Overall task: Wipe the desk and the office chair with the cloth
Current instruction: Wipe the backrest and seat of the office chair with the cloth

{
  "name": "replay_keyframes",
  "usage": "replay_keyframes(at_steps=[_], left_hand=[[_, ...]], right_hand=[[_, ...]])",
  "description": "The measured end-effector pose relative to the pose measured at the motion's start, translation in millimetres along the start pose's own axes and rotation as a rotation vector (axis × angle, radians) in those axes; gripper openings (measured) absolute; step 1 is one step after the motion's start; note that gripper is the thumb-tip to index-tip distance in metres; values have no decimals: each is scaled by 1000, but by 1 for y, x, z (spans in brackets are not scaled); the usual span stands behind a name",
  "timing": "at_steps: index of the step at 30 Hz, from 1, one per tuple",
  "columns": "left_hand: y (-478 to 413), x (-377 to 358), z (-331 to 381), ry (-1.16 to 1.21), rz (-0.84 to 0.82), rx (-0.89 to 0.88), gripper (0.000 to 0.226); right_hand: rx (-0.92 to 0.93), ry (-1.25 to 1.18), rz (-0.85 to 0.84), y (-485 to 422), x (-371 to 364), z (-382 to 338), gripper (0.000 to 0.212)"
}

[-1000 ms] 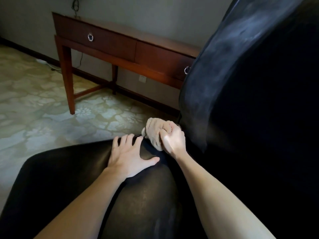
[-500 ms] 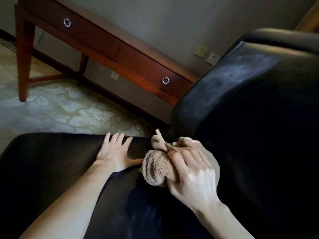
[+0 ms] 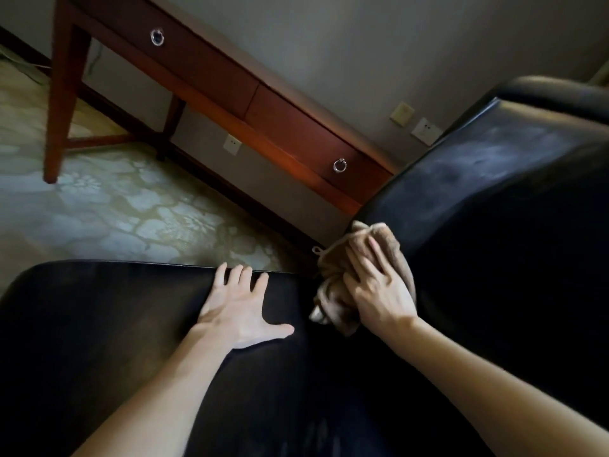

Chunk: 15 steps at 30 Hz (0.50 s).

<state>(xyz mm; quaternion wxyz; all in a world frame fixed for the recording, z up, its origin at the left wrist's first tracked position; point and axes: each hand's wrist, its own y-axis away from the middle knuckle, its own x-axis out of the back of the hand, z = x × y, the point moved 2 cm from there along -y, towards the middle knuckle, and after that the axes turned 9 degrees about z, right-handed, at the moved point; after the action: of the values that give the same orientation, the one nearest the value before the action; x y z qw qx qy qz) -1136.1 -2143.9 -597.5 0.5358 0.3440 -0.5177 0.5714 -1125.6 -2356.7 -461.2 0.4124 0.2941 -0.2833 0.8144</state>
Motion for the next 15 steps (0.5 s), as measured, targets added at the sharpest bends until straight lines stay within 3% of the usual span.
replay_keyframes(at_steps=[2, 3, 6, 7, 9, 13, 15], left_hand=[[0, -1, 3, 22, 15, 0, 131], [-1, -3, 3, 40, 29, 6, 132], [-5, -6, 2, 86, 51, 31, 132], [-7, -6, 3, 80, 49, 35, 133], [-11, -7, 6, 44, 17, 30, 135], [-15, -6, 14, 24, -15, 38, 136], [-14, -4, 17, 24, -37, 15, 135]], right_hand=[[-23, 18, 35, -24, -5, -7, 54], [-76, 15, 34, -40, -5, -15, 51], [54, 52, -6, -65, -22, -30, 48], [8, 38, -46, -64, -28, -30, 47], [-17, -135, -163, -53, -30, -25, 45], [-136, -467, -40, -18, -7, -27, 26], [-122, -272, 14, 13, -4, -24, 46]])
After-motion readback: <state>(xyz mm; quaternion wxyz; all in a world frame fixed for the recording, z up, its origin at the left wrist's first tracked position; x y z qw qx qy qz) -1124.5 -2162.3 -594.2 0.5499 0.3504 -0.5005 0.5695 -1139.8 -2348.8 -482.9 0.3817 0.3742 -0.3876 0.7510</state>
